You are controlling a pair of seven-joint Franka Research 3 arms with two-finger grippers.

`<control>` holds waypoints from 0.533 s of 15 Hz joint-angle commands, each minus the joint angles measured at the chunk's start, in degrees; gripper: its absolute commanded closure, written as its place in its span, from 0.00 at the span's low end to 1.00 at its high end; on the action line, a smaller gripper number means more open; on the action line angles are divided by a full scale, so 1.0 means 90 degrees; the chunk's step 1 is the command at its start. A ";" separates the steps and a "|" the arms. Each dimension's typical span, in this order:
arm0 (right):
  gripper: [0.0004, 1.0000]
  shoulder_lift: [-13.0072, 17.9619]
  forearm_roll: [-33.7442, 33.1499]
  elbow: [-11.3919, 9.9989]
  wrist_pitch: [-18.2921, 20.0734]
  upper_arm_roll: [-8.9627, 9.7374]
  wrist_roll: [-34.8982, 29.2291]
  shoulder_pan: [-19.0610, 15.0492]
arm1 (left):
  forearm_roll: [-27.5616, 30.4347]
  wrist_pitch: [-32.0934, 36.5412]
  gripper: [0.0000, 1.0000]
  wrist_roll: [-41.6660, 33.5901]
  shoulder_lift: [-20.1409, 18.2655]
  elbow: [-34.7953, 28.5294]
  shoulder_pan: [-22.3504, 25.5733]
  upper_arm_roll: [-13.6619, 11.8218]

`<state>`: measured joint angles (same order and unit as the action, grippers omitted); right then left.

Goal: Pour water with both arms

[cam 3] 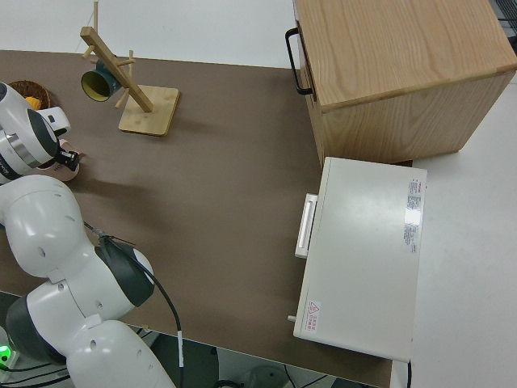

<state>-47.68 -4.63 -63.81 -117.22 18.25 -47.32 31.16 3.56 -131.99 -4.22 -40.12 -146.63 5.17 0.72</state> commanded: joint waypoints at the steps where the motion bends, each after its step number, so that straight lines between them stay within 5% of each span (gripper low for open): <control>1: 0.01 -0.0132 -0.0354 0.0195 -0.0042 0.0043 -0.0133 0.0024 | -0.0064 -0.0080 1.00 0.0157 -0.0151 -0.0026 -0.0272 -0.0041; 8: 0.01 0.0286 -0.0355 0.0205 0.0289 0.0033 -0.0094 -0.0073 | 0.0180 -0.0090 1.00 0.0215 0.0034 -0.0065 -0.0682 -0.0041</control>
<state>-47.56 -6.37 -62.63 -116.97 18.25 -47.34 31.14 4.23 -131.97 -3.06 -39.57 -147.24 0.88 0.78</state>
